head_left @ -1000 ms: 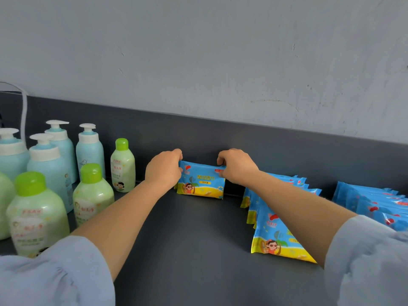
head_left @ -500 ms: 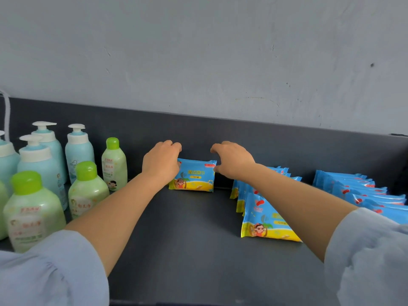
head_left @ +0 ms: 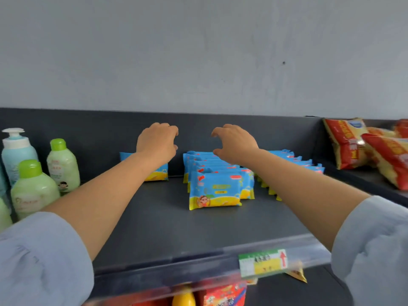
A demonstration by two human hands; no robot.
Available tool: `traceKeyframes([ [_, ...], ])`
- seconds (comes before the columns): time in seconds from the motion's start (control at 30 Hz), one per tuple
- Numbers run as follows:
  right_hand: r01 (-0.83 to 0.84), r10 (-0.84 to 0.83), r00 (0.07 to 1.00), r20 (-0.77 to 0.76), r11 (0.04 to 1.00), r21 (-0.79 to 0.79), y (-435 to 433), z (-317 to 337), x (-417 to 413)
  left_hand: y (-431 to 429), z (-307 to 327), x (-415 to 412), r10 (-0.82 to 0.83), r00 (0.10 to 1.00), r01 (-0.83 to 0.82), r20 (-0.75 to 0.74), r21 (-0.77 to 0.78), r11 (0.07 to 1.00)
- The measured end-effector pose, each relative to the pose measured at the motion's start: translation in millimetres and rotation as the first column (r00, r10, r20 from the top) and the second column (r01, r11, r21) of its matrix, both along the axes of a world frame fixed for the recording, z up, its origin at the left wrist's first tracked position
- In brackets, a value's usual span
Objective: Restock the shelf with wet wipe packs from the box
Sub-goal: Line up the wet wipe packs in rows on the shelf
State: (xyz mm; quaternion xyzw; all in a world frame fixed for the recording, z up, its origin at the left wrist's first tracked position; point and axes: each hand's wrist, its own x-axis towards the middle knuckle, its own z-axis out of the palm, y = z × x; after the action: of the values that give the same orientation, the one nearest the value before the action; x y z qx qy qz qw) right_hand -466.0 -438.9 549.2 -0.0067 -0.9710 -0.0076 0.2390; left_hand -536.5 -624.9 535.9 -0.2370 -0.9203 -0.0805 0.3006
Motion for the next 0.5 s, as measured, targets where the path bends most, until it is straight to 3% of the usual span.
traceKeyframes([
  [0.2, 0.148, -0.148, 0.989, -0.003, 0.989, -0.027, 77.1, -9.7, 88.5, 82.4, 5.2, 70.5, -0.160, 0.986, 0.160, -0.050, 0.004, 0.987],
  [0.5, 0.346, -0.345, 0.935, 0.081, 0.938, 0.001, 199.3, -51.8, 250.5, 220.4, -33.9, 202.1, -0.395, 0.919, 0.395, 0.021, 0.009, 0.919],
])
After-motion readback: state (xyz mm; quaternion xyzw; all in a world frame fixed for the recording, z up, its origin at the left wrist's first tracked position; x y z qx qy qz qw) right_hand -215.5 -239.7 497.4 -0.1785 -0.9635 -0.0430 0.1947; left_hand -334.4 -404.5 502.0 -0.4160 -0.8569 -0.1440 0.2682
